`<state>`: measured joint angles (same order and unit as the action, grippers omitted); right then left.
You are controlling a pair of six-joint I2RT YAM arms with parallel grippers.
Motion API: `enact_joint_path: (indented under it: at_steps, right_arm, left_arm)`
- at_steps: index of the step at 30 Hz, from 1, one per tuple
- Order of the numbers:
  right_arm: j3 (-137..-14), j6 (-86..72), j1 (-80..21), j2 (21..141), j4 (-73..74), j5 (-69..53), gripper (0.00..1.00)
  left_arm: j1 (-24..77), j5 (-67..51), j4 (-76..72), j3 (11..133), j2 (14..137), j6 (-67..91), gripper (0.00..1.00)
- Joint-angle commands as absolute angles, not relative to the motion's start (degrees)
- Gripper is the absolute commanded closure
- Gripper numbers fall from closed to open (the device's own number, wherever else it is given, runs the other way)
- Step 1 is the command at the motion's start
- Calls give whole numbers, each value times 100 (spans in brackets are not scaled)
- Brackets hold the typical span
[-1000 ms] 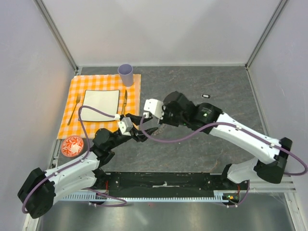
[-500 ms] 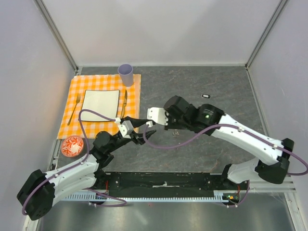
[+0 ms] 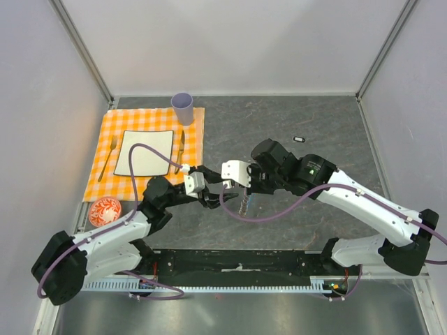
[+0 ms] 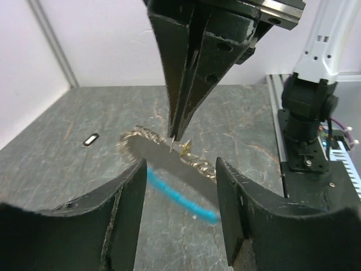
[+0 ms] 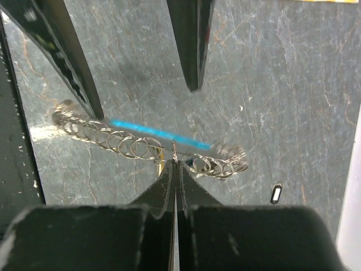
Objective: Put the keys on the keyring
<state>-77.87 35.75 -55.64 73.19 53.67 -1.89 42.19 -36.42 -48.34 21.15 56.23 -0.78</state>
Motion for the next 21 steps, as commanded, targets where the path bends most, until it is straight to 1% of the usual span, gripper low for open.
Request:
enact_joint_path:
  at_steps: [1,9,12,14,15,18,21]
  right_arm:
    - [-7805,3577,-5572,7216,4896,-606,100]
    - [-7594,3604,-5563,7014,4720,-949,100]
    - [-7559,3595,-5563,6987,4693,-949,100]
    - [-7550,3586,-5563,6970,4676,-975,100]
    - [-7541,3586,-5563,6952,4667,-984,100]
    - [-7541,3595,-5563,6917,4667,-984,100]
    - [-7515,3595,-5563,6873,4641,-976,100]
  left_arm:
    - [4298,-4297,-4799,2540,5967,-220,42]
    - [4438,-4412,-4668,2944,6477,-334,49]
    - [4465,-4360,-4344,3120,6556,-465,55]
    - [4474,-4324,-4202,3216,6609,-545,58]
    - [4482,-4307,-4158,3234,6618,-571,62]
    - [4500,-4298,-3956,3287,6627,-659,70]
    - [4509,-4280,-3631,3357,6644,-799,69]
